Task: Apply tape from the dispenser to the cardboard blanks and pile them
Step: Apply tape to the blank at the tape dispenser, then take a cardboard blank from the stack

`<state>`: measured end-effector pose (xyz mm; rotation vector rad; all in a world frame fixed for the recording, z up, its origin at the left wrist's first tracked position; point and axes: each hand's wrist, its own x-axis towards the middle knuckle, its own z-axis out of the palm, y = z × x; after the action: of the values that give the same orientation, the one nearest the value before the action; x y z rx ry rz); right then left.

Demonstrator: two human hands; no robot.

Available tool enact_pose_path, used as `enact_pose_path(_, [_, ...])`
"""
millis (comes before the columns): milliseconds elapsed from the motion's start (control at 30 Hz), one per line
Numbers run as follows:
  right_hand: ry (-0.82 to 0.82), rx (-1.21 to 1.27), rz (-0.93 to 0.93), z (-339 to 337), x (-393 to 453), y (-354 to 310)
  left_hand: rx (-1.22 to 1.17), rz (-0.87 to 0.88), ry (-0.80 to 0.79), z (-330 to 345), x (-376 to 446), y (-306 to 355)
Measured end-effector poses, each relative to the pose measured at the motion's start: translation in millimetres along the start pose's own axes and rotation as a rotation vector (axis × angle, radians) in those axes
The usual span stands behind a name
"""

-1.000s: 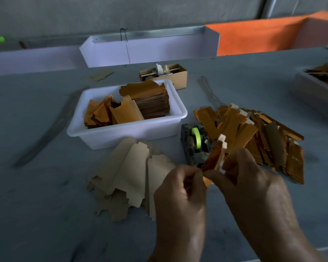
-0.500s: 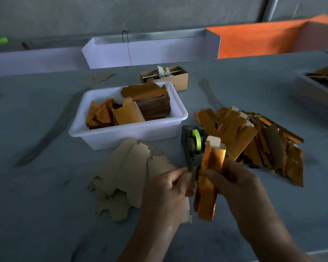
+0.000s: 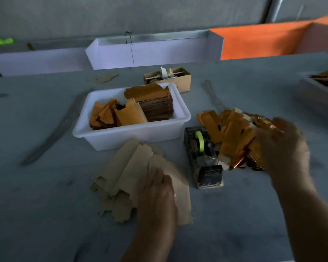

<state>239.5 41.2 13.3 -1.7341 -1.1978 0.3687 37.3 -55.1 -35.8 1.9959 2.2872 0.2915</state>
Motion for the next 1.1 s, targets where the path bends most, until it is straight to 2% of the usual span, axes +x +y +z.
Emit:
enact_pose_path(33, [-0.019,0.004,-0.031,1,-12,2,-0.072,-0.046,0.063,-2,0,-2])
enact_pose_path(167, [-0.164,0.078,-0.058,3,-45,8,-0.337,-0.286,0.069,-5,7,-18])
enact_pose_path(233, [-0.197,0.101,-0.071,1,-54,8,-0.549,-0.335,0.109,-8,11,-24])
enact_pose_path(367, [-0.249,0.160,-0.098,-5,-70,1,-0.880,-0.407,0.081,-17,9,-31])
enact_pose_path(433, [-0.314,0.201,-0.077,-6,-79,-3,-1.075,-0.464,0.034,-23,8,-33])
enact_pose_path(567, [-0.506,0.300,-0.004,1,-99,-14,-1.517,-0.475,-0.229,-33,5,-32])
enact_pose_path(633, [-0.607,0.361,0.053,6,-106,-20,-1.552,-0.436,-0.300,-35,3,-28])
enact_pose_path(700, [-0.689,0.483,0.143,9,-111,-23,-1.529,-0.404,-0.299,-35,0,-24])
enact_pose_path(900, [-0.756,0.637,0.316,10,-114,-26,-1.359,-0.278,-0.136,-38,-5,-12])
enact_pose_path(1000, [-0.714,0.610,0.289,9,-116,-27,-1.320,-0.262,-0.105,-37,-5,-9])
enact_pose_path(1100, [-0.620,0.441,0.136,8,-118,-25,-1.206,-0.266,-0.028,-34,-5,-5])
